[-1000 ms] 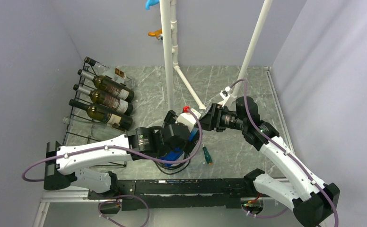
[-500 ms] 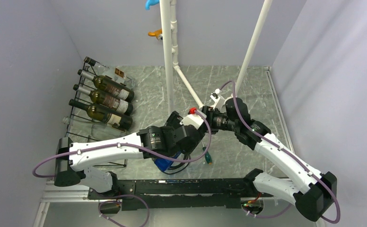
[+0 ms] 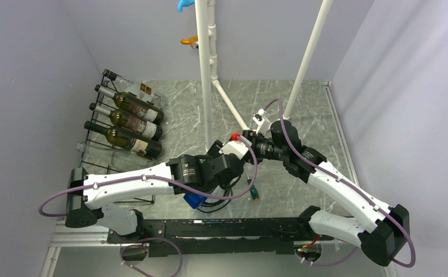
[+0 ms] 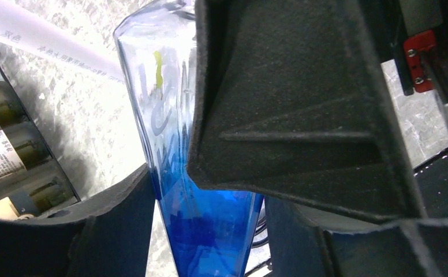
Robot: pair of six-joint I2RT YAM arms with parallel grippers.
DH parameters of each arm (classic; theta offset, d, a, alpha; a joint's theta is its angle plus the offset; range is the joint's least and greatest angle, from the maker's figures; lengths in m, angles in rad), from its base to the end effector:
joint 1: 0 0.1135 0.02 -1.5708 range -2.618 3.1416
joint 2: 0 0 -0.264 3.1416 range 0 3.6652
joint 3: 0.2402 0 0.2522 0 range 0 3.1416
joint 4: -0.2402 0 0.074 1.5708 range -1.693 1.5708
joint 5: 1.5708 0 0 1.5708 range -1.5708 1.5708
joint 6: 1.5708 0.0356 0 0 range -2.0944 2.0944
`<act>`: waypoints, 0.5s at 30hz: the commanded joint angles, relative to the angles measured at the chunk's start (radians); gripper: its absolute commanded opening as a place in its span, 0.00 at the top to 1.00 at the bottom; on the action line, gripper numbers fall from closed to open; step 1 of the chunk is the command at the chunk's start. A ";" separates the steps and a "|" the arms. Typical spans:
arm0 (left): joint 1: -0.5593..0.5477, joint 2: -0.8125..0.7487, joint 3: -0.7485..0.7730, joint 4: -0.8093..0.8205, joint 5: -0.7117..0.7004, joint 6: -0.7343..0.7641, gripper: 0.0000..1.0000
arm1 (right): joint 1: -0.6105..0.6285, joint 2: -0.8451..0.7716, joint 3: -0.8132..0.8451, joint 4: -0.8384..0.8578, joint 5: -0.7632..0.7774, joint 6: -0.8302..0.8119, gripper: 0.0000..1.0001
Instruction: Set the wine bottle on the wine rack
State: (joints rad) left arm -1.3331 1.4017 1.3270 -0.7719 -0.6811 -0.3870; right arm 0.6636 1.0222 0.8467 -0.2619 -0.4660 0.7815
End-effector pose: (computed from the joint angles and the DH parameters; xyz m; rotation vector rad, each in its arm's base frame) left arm 0.0905 -0.2782 0.3391 0.7311 2.0691 -0.1216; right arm 0.1712 0.1542 0.3102 -0.2038 2.2360 1.3294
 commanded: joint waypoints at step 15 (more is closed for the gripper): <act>0.000 -0.149 -0.073 0.023 -0.022 0.012 1.00 | 0.020 -0.024 0.077 0.213 -0.052 0.095 0.57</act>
State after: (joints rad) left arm -1.3350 1.3369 1.2785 -0.7551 -0.6674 -0.3729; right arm 0.6857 1.0286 0.8467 -0.2420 -0.4587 0.8040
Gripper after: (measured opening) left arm 0.654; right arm 0.665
